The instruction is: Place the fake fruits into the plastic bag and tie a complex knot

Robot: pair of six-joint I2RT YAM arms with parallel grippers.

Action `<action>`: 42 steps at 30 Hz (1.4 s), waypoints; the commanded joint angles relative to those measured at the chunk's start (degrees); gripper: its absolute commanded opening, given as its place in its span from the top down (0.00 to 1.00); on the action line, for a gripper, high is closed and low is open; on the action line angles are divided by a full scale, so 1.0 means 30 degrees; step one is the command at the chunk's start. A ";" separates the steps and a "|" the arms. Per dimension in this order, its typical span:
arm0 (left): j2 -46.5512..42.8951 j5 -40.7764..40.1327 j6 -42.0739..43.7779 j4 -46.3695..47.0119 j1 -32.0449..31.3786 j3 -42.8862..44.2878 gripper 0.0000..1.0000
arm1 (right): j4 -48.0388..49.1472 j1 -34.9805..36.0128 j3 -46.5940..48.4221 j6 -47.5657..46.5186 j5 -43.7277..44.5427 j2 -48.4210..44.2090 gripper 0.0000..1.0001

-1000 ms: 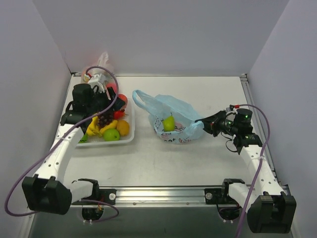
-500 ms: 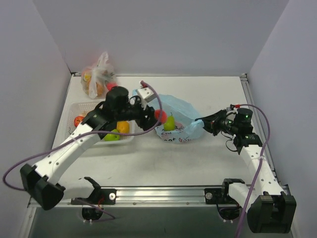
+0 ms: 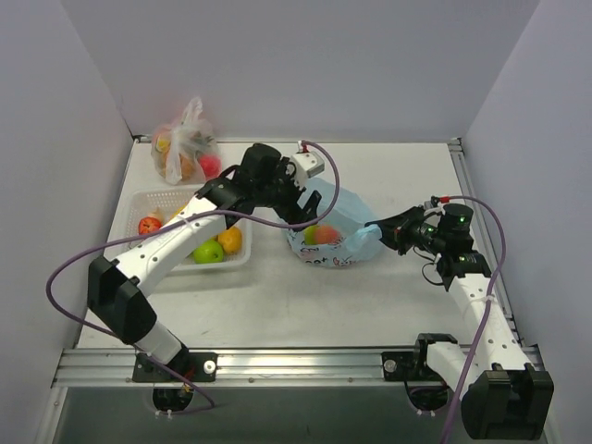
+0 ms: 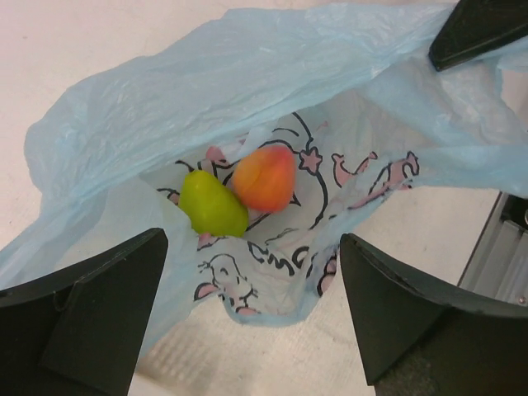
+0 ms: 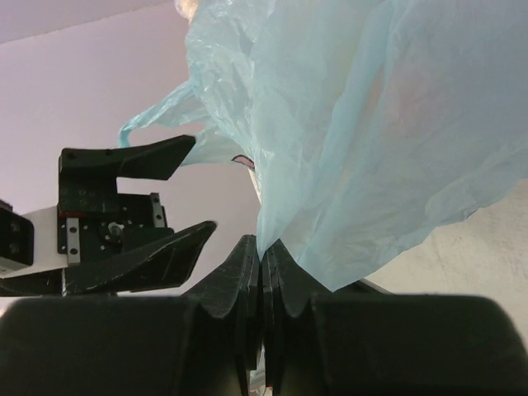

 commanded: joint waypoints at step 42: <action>-0.4180 0.2172 0.6501 -0.7656 1.7936 -0.4937 0.12 | -0.1531 -0.0116 0.0010 -0.1583 -0.0119 -0.0019 1.00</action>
